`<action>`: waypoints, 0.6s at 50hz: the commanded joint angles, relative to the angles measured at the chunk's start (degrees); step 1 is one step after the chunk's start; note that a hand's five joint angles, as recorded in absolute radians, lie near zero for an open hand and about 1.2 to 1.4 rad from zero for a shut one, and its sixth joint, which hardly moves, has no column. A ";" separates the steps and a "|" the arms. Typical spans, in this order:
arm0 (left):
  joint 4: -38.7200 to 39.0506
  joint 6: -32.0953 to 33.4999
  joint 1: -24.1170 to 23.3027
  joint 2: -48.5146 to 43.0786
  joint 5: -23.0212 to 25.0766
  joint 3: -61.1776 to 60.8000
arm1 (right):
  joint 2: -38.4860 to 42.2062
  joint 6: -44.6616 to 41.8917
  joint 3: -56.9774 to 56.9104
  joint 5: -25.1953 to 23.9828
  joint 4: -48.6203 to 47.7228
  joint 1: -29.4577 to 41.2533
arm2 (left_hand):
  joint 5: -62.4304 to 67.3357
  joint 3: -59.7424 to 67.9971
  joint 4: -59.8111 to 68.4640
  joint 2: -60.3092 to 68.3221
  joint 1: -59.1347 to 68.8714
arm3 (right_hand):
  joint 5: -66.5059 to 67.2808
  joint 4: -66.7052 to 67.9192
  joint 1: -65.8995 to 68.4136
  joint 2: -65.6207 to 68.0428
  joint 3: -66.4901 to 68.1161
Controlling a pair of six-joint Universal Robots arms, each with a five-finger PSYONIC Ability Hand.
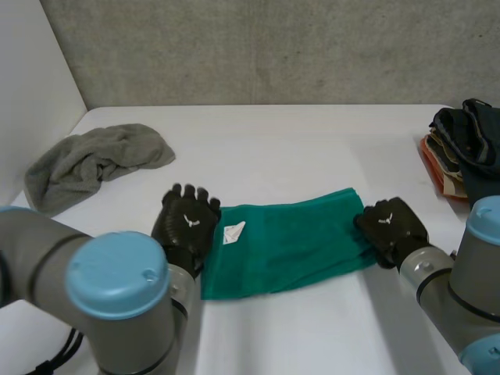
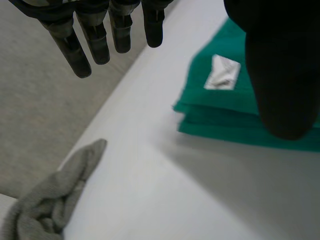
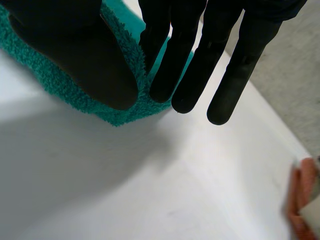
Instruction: Fold the laundry.
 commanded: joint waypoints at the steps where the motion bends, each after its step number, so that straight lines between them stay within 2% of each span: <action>1: -0.04 -0.05 0.94 8.16 0.07 -1.53 | -3.43 -6.98 -5.39 3.46 0.93 3.71 | 1.07 1.71 2.18 2.01 2.96 | 13.51 11.47 23.50 12.46 11.84; 7: -0.04 -0.05 4.36 12.65 0.51 -3.02 | -3.17 -10.68 -12.69 1.79 1.20 15.65 | 0.91 1.54 2.02 1.85 2.79 | 13.51 11.47 23.50 12.46 11.84; 8: -0.04 -0.05 4.80 12.92 0.51 -3.20 | -1.87 -10.68 -14.61 0.13 1.11 19.50 | 0.90 1.54 2.01 1.84 2.79 | 13.51 11.47 23.50 12.46 11.84; 11: 0.05 -0.14 6.12 13.27 0.60 -3.99 | 1.65 -10.68 -16.64 -3.39 1.20 23.57 | 0.90 1.54 2.01 1.84 2.79 | 13.51 11.47 23.50 12.46 11.84; 12: 0.05 -0.14 6.39 13.27 0.60 -4.25 | 4.10 -10.68 -17.43 -6.62 1.29 25.67 | 0.90 1.54 2.01 1.84 2.79 | 13.51 11.47 23.50 12.46 11.84; 16: 0.49 -1.19 7.44 13.27 0.68 -5.31 | 9.46 -10.68 -18.32 -12.44 1.29 28.23 | 0.74 1.38 1.85 1.68 2.63 | 13.51 11.47 23.50 12.46 11.84; 17: 0.49 -1.63 7.45 13.27 0.68 -5.40 | 10.09 -10.59 -18.49 -12.63 1.37 28.24 | 0.24 0.87 1.35 1.18 2.12 | 8.41 6.37 18.39 7.36 6.73; 19: 0.58 -3.12 7.53 13.10 0.77 -5.14 | 10.54 -9.89 -18.85 -12.28 1.64 28.24 | -0.11 0.53 1.00 0.84 1.78 | -20.44 -22.48 -10.45 -21.49 -22.11; 20: 0.66 -3.56 7.53 12.92 0.77 -4.96 | 10.19 -8.58 -18.85 -11.67 1.64 28.15 | -0.11 0.53 1.00 0.84 1.78 | -43.06 -45.10 -33.07 -44.10 -44.73; 21: 0.66 -4.09 7.62 12.83 0.77 -4.70 | 9.93 -7.26 -18.93 -11.31 1.64 28.24 | -0.11 0.53 1.00 0.84 1.78 | -51.78 -53.82 -41.79 -52.82 -53.45; 22: 0.75 -4.96 7.62 12.83 0.95 -4.17 | 9.49 -5.51 -18.85 -11.05 1.64 28.24 | -0.11 0.53 1.00 0.84 1.78 | -56.49 -58.53 -46.50 -57.54 -58.16; 25: 1.19 -6.03 7.45 12.48 1.82 -2.68 | 5.89 4.59 -18.85 -9.99 1.90 26.23 | -0.11 0.53 1.00 0.84 1.78 | -56.49 -58.53 -46.50 -57.54 -58.16; 30: 2.60 -8.22 6.04 10.29 9.64 1.89 | -1.41 24.27 -17.36 -9.99 2.25 15.95 | -0.11 0.53 1.00 0.84 1.78 | -56.49 -58.53 -46.50 -57.54 -58.16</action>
